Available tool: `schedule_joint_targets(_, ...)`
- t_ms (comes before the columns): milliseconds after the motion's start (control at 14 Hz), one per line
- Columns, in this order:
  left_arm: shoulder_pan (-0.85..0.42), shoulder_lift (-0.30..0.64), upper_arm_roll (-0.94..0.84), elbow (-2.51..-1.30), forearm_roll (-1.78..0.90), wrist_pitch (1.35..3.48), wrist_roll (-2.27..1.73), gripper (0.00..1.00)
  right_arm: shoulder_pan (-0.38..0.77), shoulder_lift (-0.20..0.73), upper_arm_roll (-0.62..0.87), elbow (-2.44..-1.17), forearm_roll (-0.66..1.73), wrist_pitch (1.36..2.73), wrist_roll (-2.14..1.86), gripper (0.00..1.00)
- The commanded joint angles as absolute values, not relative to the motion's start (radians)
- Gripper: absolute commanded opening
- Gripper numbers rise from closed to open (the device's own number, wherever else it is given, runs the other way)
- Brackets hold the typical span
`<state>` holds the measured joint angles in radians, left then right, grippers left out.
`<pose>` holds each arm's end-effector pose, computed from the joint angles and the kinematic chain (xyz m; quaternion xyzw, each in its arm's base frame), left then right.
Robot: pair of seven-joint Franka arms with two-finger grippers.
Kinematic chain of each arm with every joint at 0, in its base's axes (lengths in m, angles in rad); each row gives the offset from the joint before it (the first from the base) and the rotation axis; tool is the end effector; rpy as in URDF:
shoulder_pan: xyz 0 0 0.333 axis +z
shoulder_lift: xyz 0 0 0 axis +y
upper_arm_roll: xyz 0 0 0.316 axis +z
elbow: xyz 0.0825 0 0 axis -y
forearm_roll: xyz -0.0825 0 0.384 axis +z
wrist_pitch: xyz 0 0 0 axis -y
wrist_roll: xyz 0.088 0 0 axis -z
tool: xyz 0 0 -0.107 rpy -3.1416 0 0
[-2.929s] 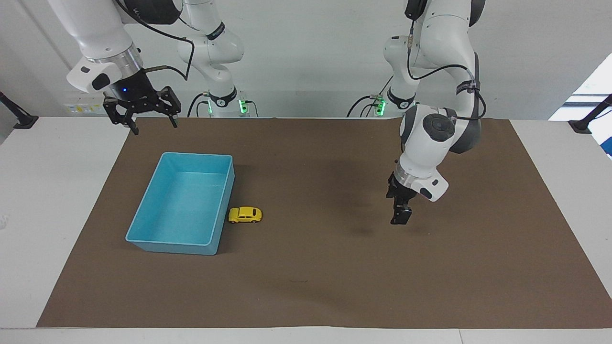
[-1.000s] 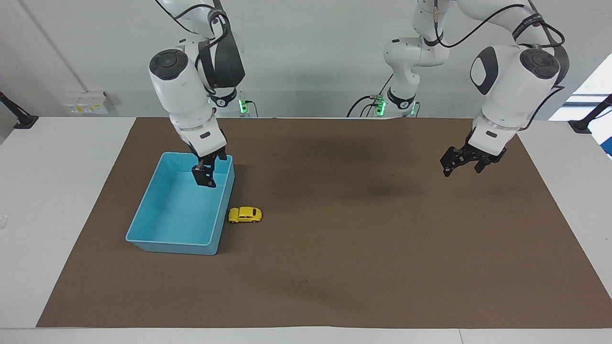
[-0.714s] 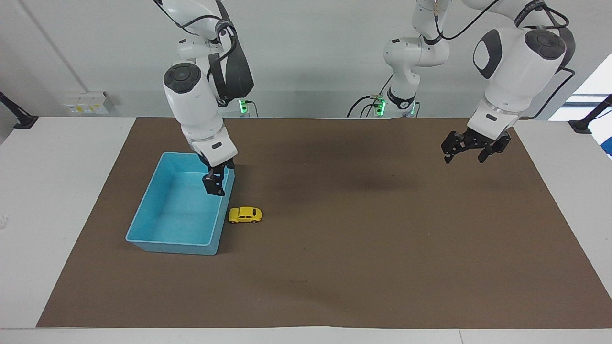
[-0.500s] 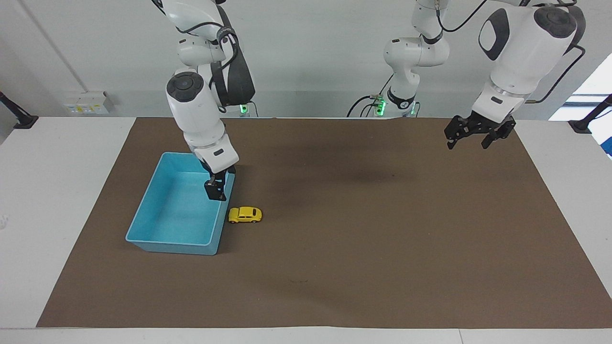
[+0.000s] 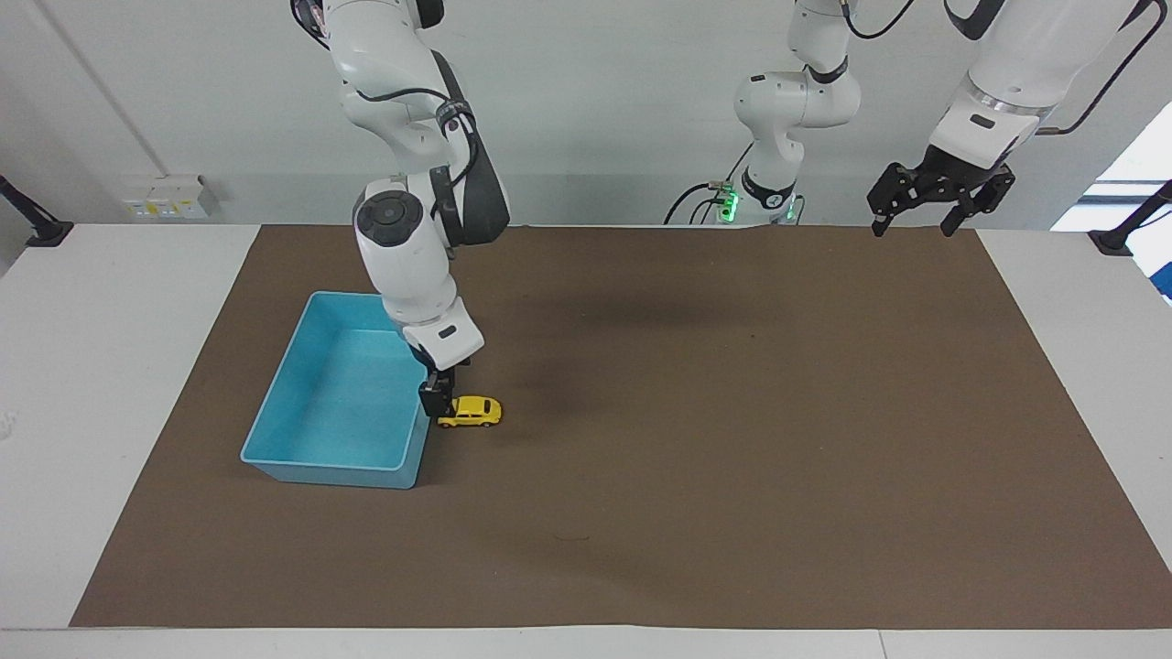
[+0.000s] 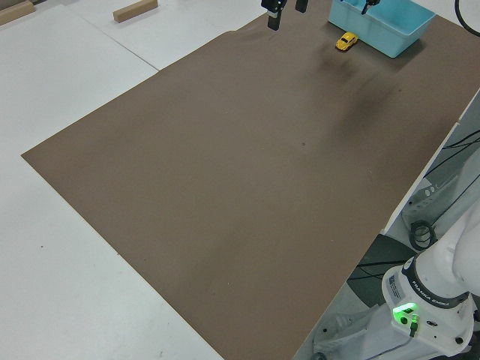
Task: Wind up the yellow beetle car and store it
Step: 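Grasp the yellow car beside the bin with the right gripper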
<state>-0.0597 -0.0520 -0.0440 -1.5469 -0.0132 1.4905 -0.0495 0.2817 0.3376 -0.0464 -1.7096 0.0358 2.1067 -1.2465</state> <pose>0.5271 -0.0571 0.6568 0.9996 -0.0276 -0.0026 0.0053 0.6367 0.1572 0.3997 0.7423 0.6693 0.0301 0.0075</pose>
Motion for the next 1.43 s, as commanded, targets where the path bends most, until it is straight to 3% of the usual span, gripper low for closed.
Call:
schedule_joint_targets(0, -0.060, -0.071, -0.043, -1.543, -0.035, 1.473, -0.048, 1.00, 0.268, 0.373, -0.041, -1.690, 0.037, 2.118, -1.302, 1.00)
schedule_joint_targets(500, -0.051, -0.069, -0.040, -1.543, -0.037, 1.474, -0.034, 1.00, 0.291, 0.445, -0.029, -1.704, 0.040, 2.171, -1.327, 1.00)
schedule_joint_targets(1357, -0.049, -0.075, -0.031, -1.555, -0.040, 1.434, 0.005, 1.00, 0.304, 0.405, -0.031, -1.862, 0.023, 2.235, -1.368, 1.00)
